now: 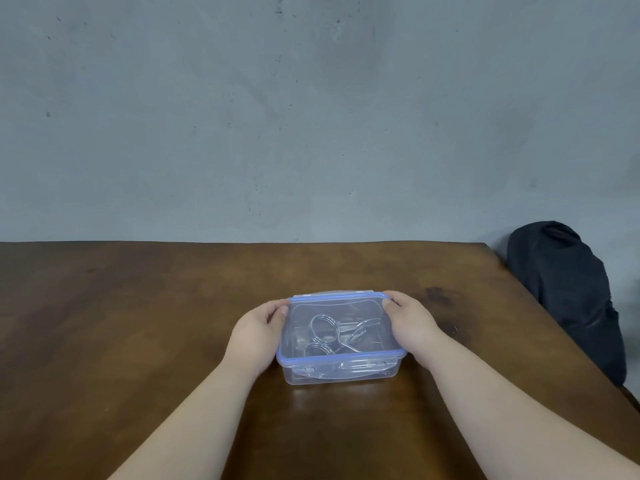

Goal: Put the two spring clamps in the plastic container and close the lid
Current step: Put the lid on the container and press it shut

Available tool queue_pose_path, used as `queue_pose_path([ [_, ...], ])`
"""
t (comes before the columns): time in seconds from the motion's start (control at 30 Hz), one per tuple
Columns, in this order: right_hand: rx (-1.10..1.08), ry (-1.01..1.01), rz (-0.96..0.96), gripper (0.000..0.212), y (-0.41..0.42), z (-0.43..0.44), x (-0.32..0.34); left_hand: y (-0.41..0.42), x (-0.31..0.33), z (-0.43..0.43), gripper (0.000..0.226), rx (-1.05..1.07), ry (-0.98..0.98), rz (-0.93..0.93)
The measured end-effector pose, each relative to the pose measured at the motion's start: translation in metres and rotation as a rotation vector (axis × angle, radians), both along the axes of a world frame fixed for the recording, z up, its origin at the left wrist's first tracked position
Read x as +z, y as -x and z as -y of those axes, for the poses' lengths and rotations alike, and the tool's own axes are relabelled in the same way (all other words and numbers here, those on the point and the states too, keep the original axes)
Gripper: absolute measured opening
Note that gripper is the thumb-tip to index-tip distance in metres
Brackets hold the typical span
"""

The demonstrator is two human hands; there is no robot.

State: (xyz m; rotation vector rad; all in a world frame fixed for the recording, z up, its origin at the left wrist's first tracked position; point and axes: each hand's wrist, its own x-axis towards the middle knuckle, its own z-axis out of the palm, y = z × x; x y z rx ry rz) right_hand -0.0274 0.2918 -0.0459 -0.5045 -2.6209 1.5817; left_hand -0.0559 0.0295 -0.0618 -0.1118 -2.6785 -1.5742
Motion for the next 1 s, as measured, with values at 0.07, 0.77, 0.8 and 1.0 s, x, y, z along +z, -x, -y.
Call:
queue_pose_path([
  [0.07,-0.009,0.138,0.008,0.034,-0.001,0.000,-0.002,-0.003,-0.004,-0.001,0.031,-0.088,-0.172,0.094],
  [0.77,0.024,0.841,0.000,0.044,-0.008,-0.001,-0.008,-0.004,-0.007,-0.002,0.068,-0.261,-0.444,0.325],
  [0.8,0.063,0.775,0.015,0.044,-0.008,-0.003,-0.006,-0.001,-0.004,0.001,0.073,-0.294,-0.239,0.279],
  [1.0,0.381,-0.169,-0.052,0.084,-0.002,-0.018,0.006,-0.003,0.031,0.000,0.121,-0.476,0.532,-0.081],
])
